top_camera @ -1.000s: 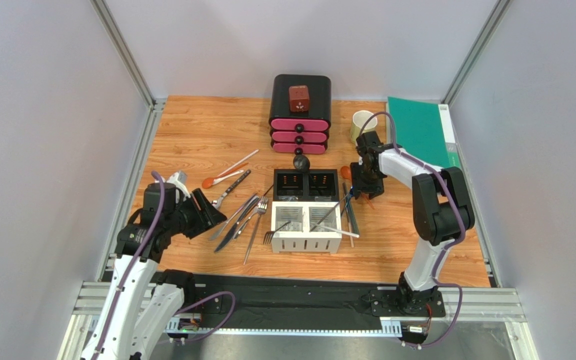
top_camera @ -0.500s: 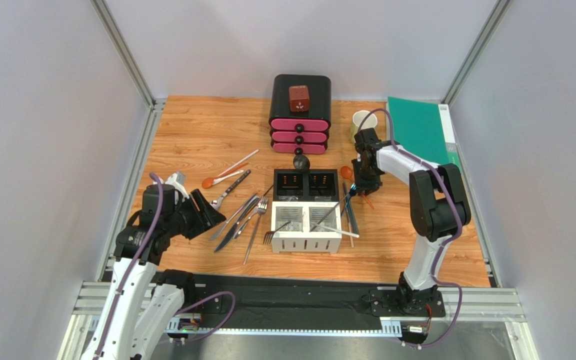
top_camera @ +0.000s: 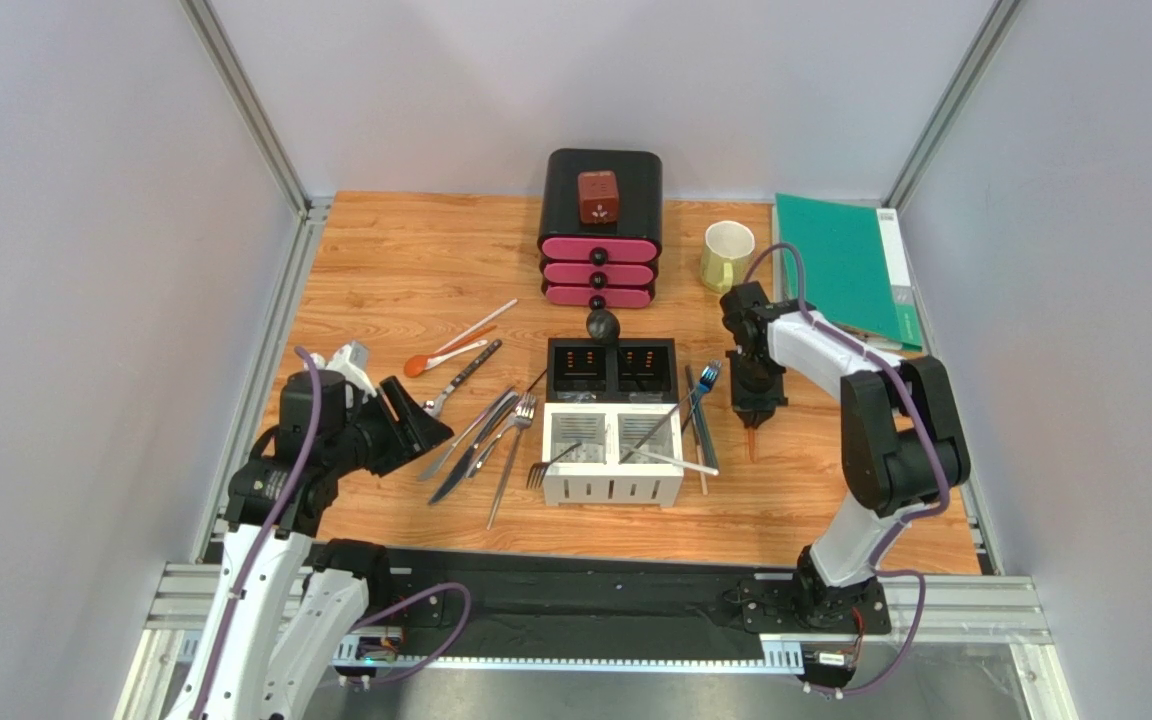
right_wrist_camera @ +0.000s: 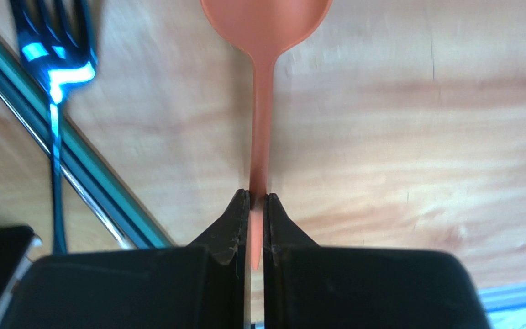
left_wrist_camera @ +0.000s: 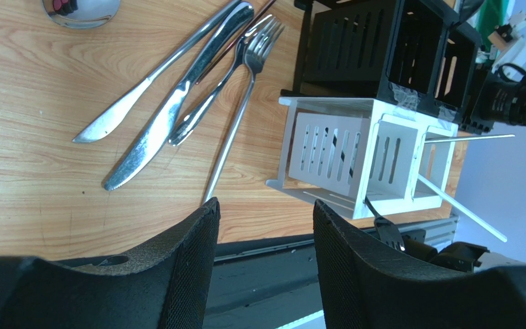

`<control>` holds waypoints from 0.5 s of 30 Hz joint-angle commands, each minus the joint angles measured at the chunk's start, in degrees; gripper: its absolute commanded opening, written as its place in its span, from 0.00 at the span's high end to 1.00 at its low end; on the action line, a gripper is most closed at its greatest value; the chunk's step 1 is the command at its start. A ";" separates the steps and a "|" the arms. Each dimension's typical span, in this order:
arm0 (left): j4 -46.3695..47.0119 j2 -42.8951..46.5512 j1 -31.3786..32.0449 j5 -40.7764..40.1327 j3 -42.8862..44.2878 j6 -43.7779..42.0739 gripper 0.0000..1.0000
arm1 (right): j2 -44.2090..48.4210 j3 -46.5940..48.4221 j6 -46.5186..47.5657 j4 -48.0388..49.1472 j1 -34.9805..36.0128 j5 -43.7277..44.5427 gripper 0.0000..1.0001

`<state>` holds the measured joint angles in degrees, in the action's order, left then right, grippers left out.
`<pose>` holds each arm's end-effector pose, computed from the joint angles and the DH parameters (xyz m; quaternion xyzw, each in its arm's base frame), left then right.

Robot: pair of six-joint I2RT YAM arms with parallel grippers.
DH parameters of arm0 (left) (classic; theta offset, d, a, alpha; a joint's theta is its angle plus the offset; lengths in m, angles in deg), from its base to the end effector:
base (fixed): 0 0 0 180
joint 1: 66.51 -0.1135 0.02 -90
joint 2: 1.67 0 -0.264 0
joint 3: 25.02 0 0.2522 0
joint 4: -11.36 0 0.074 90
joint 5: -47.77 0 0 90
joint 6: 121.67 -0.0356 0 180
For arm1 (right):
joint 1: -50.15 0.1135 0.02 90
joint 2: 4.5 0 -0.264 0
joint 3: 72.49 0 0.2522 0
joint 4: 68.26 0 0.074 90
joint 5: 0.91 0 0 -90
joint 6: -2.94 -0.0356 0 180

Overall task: Sort the eating utensils into containers
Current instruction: Pick up the spoon from the center of the board.

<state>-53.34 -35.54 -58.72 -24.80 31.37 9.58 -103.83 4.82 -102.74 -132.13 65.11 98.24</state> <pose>0.1113 -0.0260 0.2847 -0.2013 0.8831 -0.2923 0.3070 0.2956 0.0731 0.1706 0.0091 0.9961 -0.0674 0.0555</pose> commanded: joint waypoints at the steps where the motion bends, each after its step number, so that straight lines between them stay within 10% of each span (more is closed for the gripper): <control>1: 1.28 2.05 0.29 1.11 -0.36 0.06 0.41 | 6.41 -2.64 -5.41 -3.41 1.73 1.83 0.98; 7: -0.56 3.72 0.29 1.20 -0.09 -0.39 0.41 | 7.92 -1.85 -6.29 -2.63 3.23 6.05 0.60; 15: -2.85 6.36 0.29 0.15 -0.36 0.40 0.41 | -1.29 3.42 -5.06 -1.66 3.23 7.47 0.60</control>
<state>-54.91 -30.12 -58.72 -24.58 31.11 9.56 -101.17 4.91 -107.40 -135.52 68.34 103.60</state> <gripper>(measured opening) 0.589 0.401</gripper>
